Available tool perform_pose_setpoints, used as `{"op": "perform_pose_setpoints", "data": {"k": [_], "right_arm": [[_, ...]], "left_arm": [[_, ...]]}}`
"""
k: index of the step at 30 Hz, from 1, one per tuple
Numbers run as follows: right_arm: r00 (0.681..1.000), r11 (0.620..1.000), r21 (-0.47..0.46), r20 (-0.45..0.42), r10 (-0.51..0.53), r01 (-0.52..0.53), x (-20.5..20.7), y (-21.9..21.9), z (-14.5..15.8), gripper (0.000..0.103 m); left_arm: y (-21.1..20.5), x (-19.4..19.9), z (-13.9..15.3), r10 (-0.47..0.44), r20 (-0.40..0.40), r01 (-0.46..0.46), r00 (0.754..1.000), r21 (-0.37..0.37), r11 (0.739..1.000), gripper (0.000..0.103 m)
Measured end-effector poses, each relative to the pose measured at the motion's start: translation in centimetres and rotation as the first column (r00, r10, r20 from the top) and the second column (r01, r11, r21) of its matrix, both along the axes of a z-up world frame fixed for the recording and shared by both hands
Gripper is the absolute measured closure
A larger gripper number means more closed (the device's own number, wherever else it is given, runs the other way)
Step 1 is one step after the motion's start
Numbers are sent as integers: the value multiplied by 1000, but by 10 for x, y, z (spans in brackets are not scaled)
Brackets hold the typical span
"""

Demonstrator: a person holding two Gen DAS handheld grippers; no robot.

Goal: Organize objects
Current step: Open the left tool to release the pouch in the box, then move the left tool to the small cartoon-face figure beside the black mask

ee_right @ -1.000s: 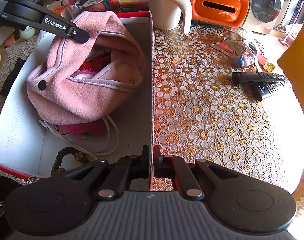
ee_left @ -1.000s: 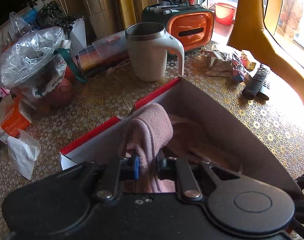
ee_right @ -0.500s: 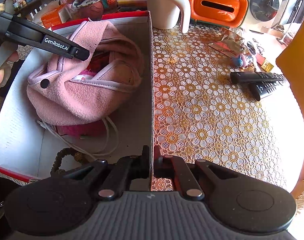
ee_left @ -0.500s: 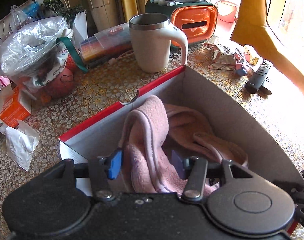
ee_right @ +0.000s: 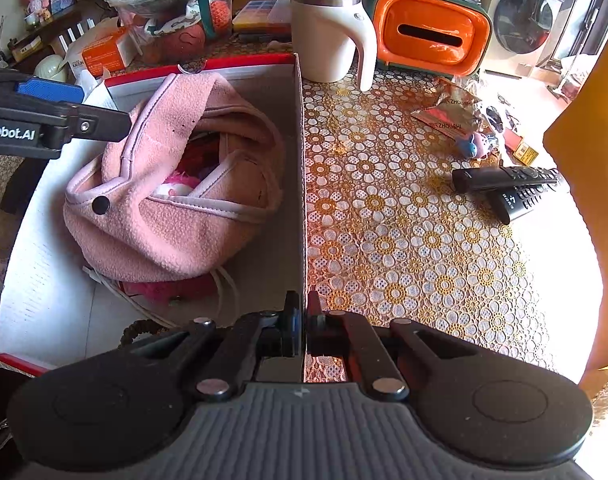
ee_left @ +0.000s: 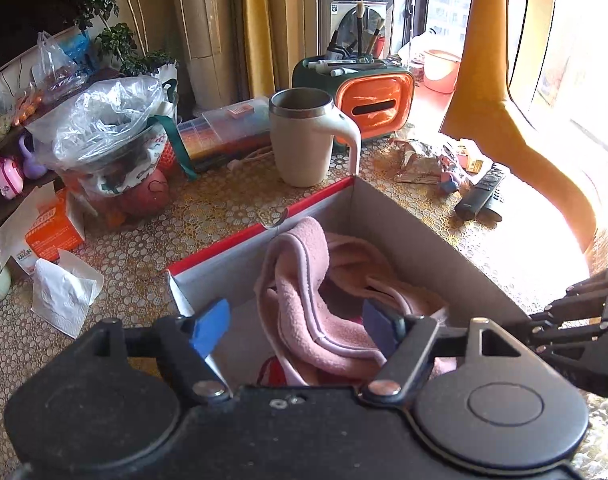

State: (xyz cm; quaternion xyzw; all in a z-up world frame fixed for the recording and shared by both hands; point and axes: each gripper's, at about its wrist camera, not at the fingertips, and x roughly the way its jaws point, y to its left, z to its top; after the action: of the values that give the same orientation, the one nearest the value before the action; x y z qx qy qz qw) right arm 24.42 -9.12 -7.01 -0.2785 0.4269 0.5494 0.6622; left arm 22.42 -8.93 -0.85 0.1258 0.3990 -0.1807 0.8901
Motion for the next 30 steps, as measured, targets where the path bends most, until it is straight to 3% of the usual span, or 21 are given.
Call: {"op": "perform_pose_setpoints", "data": {"k": [10,17,30], "right_arm": [[996,999,-36,-87,-35,32,16,9,4,101],[999,997,-80,-42,9,-13,9,18,11,101],[996,987,-136,14,85,-82,0,26,18,102]], "left_arm": [[67,-46,27,81,87,-78,993,-45,996,25],[110,-66,30,166,98,-158,981,-81,984,25],[144,-65,7,190,147,-188,971,-26,982,25]]}}
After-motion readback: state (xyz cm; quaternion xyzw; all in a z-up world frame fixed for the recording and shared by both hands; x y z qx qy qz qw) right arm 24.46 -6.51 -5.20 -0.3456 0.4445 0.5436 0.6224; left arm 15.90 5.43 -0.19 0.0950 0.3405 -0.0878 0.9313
